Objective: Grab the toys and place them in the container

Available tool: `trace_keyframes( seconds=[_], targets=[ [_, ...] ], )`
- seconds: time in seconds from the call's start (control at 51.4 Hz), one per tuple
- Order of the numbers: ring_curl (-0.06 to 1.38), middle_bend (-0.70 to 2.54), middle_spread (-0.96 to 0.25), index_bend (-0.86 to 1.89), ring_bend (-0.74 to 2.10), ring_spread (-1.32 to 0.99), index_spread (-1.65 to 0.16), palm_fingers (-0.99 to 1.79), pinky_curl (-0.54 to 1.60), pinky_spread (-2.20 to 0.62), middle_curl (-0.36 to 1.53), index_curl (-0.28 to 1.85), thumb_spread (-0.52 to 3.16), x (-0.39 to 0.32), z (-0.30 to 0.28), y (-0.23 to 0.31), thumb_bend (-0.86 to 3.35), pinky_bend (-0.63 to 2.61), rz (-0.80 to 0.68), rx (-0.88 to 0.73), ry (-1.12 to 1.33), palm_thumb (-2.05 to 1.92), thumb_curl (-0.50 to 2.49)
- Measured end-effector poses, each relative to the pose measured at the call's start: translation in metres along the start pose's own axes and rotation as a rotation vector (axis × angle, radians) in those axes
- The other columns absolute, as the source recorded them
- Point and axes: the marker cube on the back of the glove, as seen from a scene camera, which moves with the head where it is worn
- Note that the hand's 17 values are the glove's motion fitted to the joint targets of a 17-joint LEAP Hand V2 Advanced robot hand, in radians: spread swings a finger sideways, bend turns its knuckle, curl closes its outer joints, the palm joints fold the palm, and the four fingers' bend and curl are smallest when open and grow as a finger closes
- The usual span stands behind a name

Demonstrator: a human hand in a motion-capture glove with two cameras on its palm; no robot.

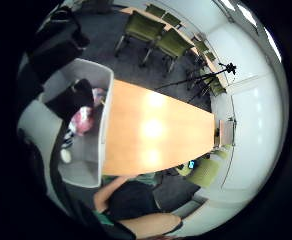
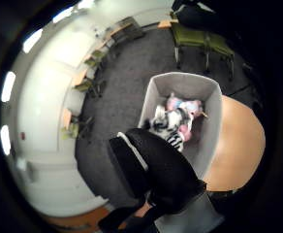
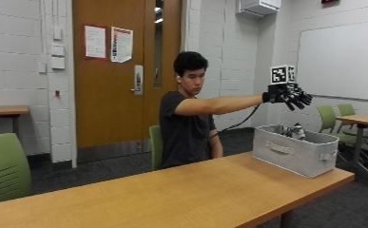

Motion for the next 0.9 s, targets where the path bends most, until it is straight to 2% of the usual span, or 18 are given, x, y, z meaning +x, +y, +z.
trace_keyframes(
  seconds=[0.058, 0.117, 0.409, 0.506, 0.662, 0.759, 0.896],
  targets=[
    [0.41, 0.22, -0.11, 0.16, 0.97, -0.18, -0.36, 0.23, 0.41, -0.23, 0.57, 0.04, 1.12, 0.022, 0.002, -0.001, -0.11, 1.31, 0.210, -0.003, 0.056, -0.15, 0.38],
    [0.39, 0.23, -0.11, 0.16, 0.94, -0.17, -0.36, 0.22, 0.40, -0.21, 0.57, 0.06, 1.12, 0.043, 0.000, 0.004, -0.11, 1.30, 0.262, 0.019, 0.069, -0.15, 0.34],
    [0.31, 0.26, -0.09, 0.23, 0.74, -0.16, -0.36, 0.14, 0.35, -0.15, 0.55, 0.19, 1.09, 0.170, -0.007, 0.069, -0.10, 1.17, 0.320, 0.036, 0.145, -0.14, 0.22],
    [0.28, 0.26, -0.10, 0.24, 0.67, -0.17, -0.36, 0.12, 0.33, -0.13, 0.54, 0.22, 1.09, 0.181, -0.006, 0.096, -0.09, 1.13, 0.335, 0.026, 0.169, -0.14, 0.20],
    [0.25, 0.27, -0.10, 0.26, 0.58, -0.18, -0.36, 0.08, 0.31, -0.11, 0.54, 0.27, 1.09, 0.239, 0.007, 0.127, -0.09, 1.06, 0.384, 0.019, 0.182, -0.13, 0.17],
    [0.24, 0.27, -0.11, 0.25, 0.55, -0.19, -0.36, 0.07, 0.30, -0.10, 0.52, 0.29, 1.09, 0.273, 0.016, 0.136, -0.09, 1.02, 0.406, 0.018, 0.164, -0.13, 0.15],
    [0.23, 0.26, -0.11, 0.24, 0.52, -0.21, -0.36, 0.06, 0.29, -0.11, 0.51, 0.31, 1.09, 0.287, 0.022, 0.145, -0.09, 0.96, 0.408, 0.012, 0.147, -0.13, 0.14]
  ],
)
